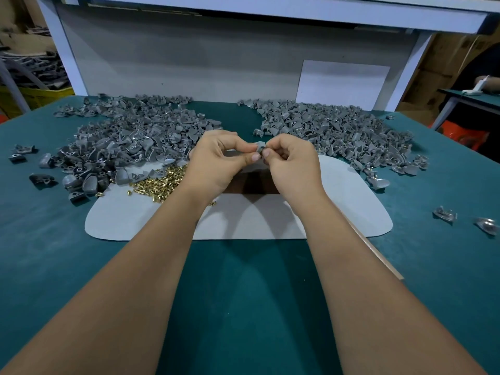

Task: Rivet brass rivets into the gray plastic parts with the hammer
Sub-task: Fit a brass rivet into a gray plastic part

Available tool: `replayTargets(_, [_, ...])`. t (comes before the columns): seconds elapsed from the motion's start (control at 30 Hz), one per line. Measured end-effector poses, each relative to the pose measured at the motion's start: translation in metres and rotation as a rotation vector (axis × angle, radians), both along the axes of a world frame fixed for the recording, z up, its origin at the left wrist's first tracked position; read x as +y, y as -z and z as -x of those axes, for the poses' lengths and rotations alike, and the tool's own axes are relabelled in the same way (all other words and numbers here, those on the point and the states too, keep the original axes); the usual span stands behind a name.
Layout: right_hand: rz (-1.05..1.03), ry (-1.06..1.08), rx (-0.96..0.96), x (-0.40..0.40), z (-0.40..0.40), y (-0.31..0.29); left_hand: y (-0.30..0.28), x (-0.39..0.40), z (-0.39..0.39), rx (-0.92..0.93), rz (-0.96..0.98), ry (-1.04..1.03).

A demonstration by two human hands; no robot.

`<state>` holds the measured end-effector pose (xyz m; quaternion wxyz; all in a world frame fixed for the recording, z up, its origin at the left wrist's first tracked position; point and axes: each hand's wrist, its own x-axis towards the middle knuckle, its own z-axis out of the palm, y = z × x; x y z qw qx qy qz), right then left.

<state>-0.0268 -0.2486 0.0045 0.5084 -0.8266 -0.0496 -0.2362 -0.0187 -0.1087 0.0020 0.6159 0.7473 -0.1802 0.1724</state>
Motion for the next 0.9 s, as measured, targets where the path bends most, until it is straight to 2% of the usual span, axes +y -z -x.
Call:
replayTargets(0.1, [0.013, 0.023, -0.009, 0.0005, -0.0003, 0.0009, 0.002, -0.0014, 0.0001, 0.009, 0.0, 0.025])
replayTargets(0.27, [0.02, 0.029, -0.052, 0.0078, -0.0011, 0.0007, 0.0077, -0.0024, -0.0045, 0.141, 0.153, -0.015])
replayTargets(0.43, [-0.004, 0.014, -0.05, 0.0066, -0.0017, 0.0003, 0.0088, 0.0002, -0.004, 0.151, 0.272, 0.108])
replayTargets(0.9, [-0.079, 0.011, -0.064, 0.0063, -0.0012, -0.0003, 0.0084, -0.0009, -0.0044, 0.135, 0.255, 0.059])
